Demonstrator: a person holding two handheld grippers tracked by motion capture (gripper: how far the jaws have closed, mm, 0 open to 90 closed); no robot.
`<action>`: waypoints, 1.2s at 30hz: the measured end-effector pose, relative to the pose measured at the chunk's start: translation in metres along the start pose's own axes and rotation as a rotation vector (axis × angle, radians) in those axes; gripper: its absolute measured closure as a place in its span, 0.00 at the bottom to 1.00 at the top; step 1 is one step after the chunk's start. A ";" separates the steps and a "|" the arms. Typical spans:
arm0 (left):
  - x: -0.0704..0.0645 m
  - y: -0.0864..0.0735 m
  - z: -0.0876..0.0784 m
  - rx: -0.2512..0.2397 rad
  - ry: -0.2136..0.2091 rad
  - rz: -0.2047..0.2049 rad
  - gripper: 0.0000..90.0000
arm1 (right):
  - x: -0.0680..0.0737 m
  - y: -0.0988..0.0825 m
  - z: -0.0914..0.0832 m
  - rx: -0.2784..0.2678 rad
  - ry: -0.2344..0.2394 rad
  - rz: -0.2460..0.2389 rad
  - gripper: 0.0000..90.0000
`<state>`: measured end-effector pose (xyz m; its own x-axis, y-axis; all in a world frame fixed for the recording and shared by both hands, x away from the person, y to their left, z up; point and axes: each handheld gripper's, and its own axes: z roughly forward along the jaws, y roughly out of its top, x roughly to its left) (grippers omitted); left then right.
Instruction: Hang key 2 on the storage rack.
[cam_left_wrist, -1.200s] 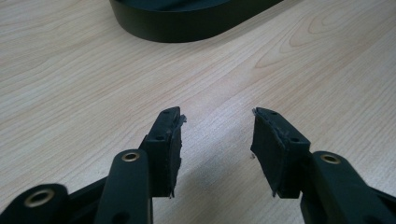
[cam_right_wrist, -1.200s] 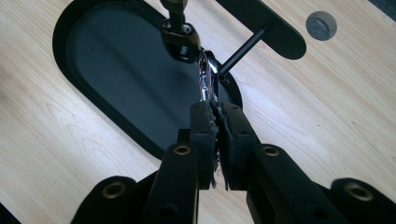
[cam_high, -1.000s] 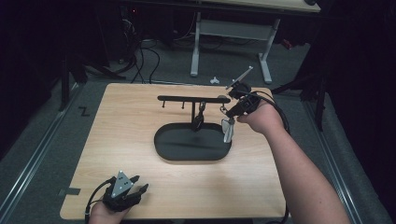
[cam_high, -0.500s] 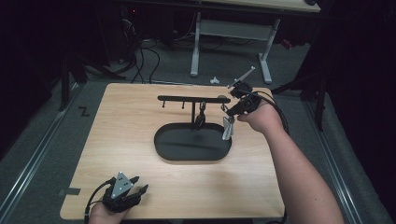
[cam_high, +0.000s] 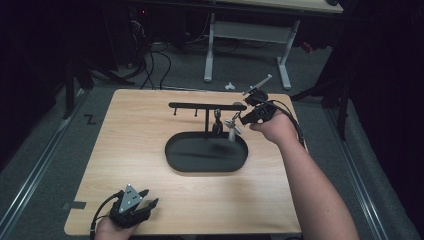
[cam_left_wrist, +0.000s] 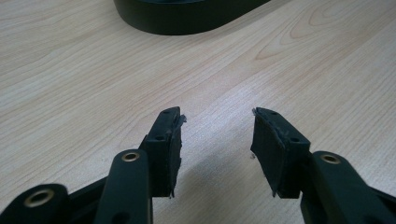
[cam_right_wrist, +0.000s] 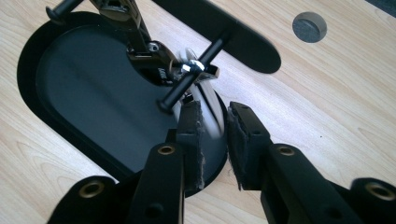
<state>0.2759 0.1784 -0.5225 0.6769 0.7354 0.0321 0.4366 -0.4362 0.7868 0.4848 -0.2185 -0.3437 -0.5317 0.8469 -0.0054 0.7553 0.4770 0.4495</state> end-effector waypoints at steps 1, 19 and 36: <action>0.000 0.000 0.000 0.000 0.000 0.000 0.58 | -0.001 -0.001 0.000 -0.006 0.001 -0.004 0.80; -0.002 0.000 0.003 0.012 -0.002 0.013 0.56 | 0.003 -0.049 0.019 0.011 -0.018 0.020 0.40; -0.007 0.001 0.006 0.016 -0.003 0.029 0.55 | 0.024 -0.111 0.029 -0.095 -0.082 0.048 0.25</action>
<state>0.2754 0.1697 -0.5254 0.6912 0.7208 0.0526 0.4266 -0.4656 0.7754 0.3990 -0.2442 -0.4194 -0.4599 0.8864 -0.0527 0.7373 0.4143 0.5336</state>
